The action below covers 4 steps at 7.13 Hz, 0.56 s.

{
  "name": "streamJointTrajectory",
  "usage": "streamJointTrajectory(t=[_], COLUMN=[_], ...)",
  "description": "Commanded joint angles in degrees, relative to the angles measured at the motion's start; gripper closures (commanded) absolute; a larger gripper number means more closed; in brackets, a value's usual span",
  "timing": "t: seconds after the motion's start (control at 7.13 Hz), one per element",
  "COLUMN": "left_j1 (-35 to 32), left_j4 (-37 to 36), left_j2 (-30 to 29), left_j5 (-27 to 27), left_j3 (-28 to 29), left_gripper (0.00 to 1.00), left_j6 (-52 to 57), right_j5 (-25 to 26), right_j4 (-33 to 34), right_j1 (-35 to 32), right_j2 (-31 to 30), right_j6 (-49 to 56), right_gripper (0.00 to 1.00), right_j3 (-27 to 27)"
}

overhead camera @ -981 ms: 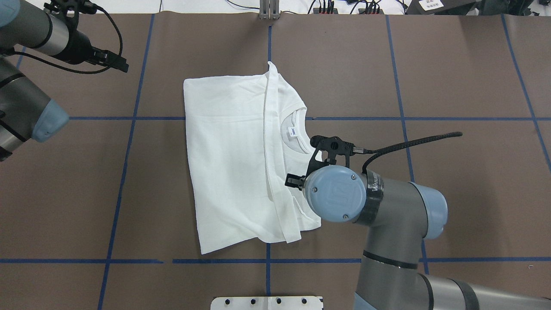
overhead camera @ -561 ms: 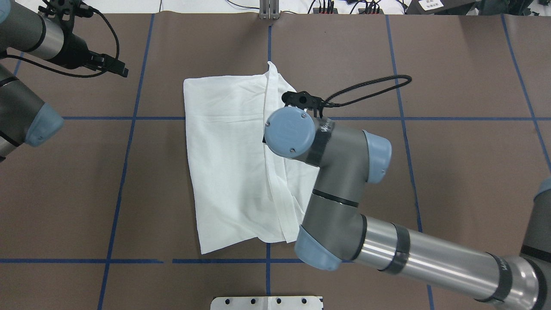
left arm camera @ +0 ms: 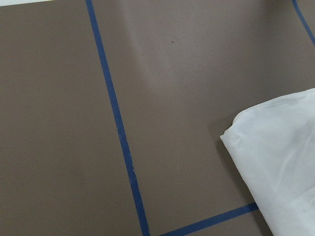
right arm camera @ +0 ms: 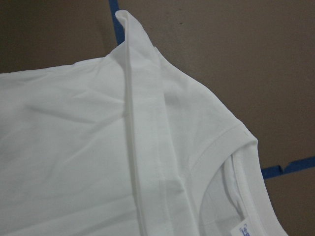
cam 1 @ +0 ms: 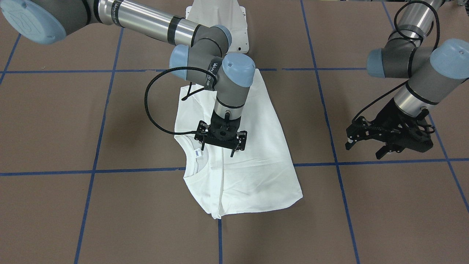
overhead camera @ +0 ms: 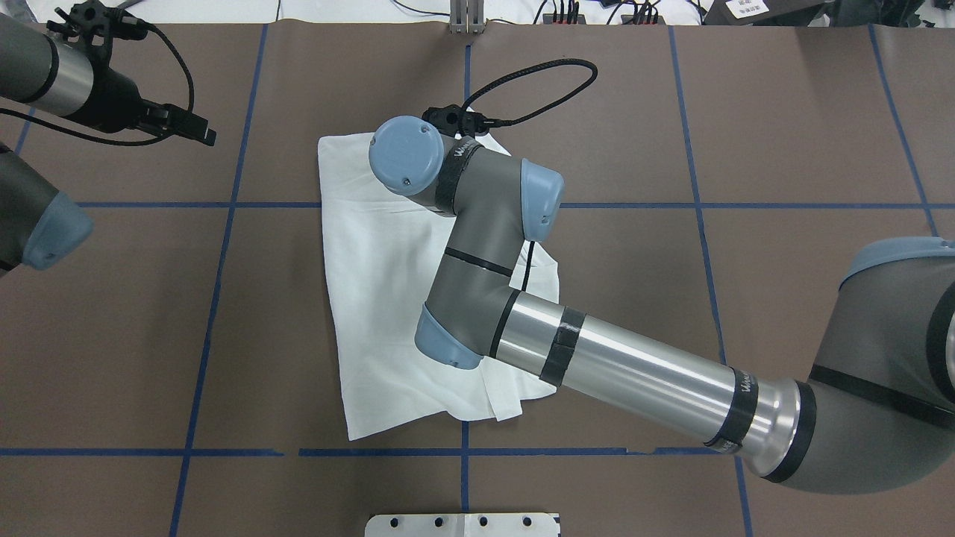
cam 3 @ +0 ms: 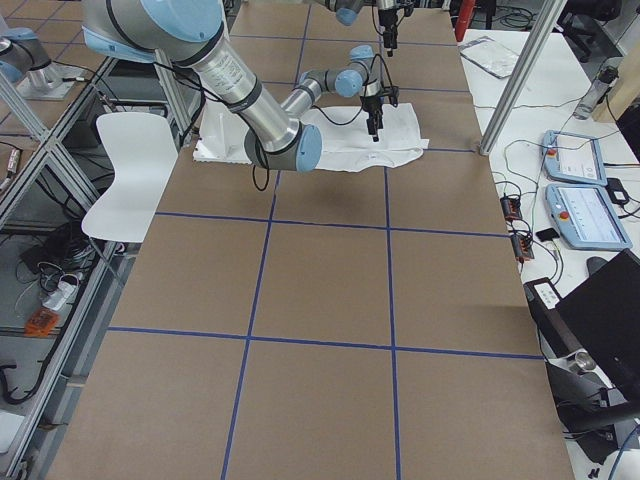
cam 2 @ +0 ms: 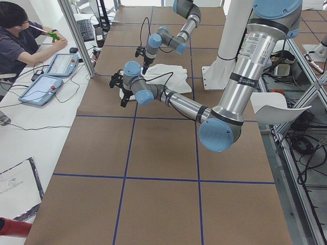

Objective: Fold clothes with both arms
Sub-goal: 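Lift the shirt edge with the right gripper and fold it over lengthwise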

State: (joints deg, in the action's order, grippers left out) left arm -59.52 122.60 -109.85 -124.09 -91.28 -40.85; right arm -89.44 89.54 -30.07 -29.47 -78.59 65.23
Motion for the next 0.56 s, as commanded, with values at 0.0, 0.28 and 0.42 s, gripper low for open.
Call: streamJointTrajectory(t=[0.0,0.28,0.42], left_j1=[0.01,0.01,0.01], left_j4=[0.01,0.01,0.01], left_j2=[-0.02,0.07,0.07], left_j5=[-0.02,-0.02,-0.1], left_j3=[-0.13,-0.3,-0.48], left_gripper=[0.0,0.0,0.0], left_j6=[-0.02,-0.02,-0.11], right_j5=[-0.47,-1.09,-0.83], right_j4=[-0.33,-2.77,-8.71], right_j1=[-0.42,-2.62,-2.97], right_j2=[0.64,1.16,1.34], right_j6=[5.16,9.06,8.37], right_gripper=[0.0,0.0,0.0], right_j3=[-3.43,-6.15,-9.39])
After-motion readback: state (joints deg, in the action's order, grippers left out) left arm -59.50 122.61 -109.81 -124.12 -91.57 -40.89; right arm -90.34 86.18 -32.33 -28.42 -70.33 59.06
